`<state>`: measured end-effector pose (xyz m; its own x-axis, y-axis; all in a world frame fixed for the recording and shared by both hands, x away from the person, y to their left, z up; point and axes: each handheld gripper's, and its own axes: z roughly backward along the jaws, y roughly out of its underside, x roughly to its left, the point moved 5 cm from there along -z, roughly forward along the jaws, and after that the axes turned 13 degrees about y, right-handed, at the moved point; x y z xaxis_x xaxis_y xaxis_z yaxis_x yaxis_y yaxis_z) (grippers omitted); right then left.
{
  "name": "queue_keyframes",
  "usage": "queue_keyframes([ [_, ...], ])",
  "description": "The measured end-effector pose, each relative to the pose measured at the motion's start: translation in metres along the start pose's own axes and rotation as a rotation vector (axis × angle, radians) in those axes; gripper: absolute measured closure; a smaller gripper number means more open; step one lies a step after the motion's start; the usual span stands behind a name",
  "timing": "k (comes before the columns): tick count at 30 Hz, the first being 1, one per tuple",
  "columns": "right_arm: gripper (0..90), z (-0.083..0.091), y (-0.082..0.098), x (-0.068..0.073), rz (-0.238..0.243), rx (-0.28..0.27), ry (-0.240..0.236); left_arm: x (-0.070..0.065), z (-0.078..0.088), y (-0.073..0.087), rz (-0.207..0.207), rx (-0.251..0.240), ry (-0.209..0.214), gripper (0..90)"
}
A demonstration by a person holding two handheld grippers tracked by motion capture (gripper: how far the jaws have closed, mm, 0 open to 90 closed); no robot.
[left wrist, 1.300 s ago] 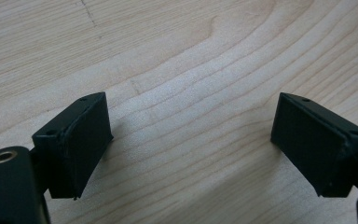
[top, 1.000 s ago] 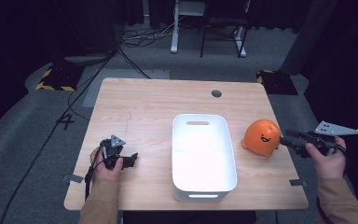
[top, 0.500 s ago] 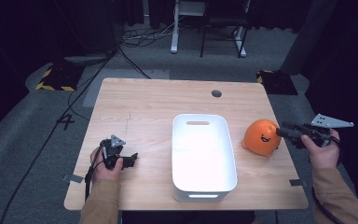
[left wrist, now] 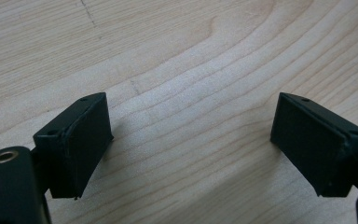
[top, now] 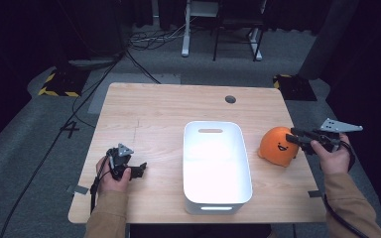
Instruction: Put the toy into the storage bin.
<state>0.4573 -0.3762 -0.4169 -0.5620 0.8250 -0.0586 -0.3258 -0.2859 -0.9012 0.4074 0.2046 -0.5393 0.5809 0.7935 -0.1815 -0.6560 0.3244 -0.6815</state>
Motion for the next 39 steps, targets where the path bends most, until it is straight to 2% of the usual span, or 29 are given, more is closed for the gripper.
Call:
queue_keyframes([
  [3,62.1,-0.002,0.003,-0.001,-0.009,0.009,-0.001,0.0,0.0,0.0,0.002,-0.002,0.003,12.6],
  [4,68.3,-0.003,0.004,0.0,-0.005,0.01,-0.013,0.0,0.0,0.0,0.001,0.001,0.004,12.6],
  [5,68.3,-0.003,0.004,0.0,-0.005,0.01,-0.013,0.0,0.0,0.0,0.001,0.001,0.004,12.6],
  [8,79.6,-0.003,0.004,0.004,0.018,0.009,-0.009,0.0,0.0,0.0,0.003,0.003,0.004,12.6],
  [10,81.6,-0.003,0.003,0.005,0.013,0.008,0.003,0.0,0.0,0.0,0.001,0.003,0.004,12.6],
  [15,82.7,-0.001,-0.001,0.008,0.036,0.001,-0.001,-0.001,0.0,0.0,0.003,0.004,0.005,12.6],
  [17,82.7,0.0,-0.004,0.011,0.046,-0.007,-0.019,-0.001,0.0,0.0,0.002,0.004,0.006,12.7],
  [19,82.7,0.003,-0.01,0.015,0.053,-0.023,-0.059,0.0,0.0,0.0,0.0,0.003,0.006,12.6],
  [22,82.7,0.005,-0.014,0.018,0.06,-0.033,-0.077,-0.001,0.0,0.0,0.002,0.004,0.006,12.6],
  [24,82.7,0.009,-0.022,0.023,0.073,-0.056,-0.117,-0.001,0.0,0.0,0.002,0.004,0.007,12.6],
  [26,82.7,0.011,-0.029,0.026,0.079,-0.071,-0.134,-0.001,0.0,0.0,0.002,0.004,0.006,12.6],
  [39,82.7,0.023,-0.055,0.029,0.107,-0.129,-0.166,-0.001,0.0,0.0,0.0,0.005,0.009,12.6],
])
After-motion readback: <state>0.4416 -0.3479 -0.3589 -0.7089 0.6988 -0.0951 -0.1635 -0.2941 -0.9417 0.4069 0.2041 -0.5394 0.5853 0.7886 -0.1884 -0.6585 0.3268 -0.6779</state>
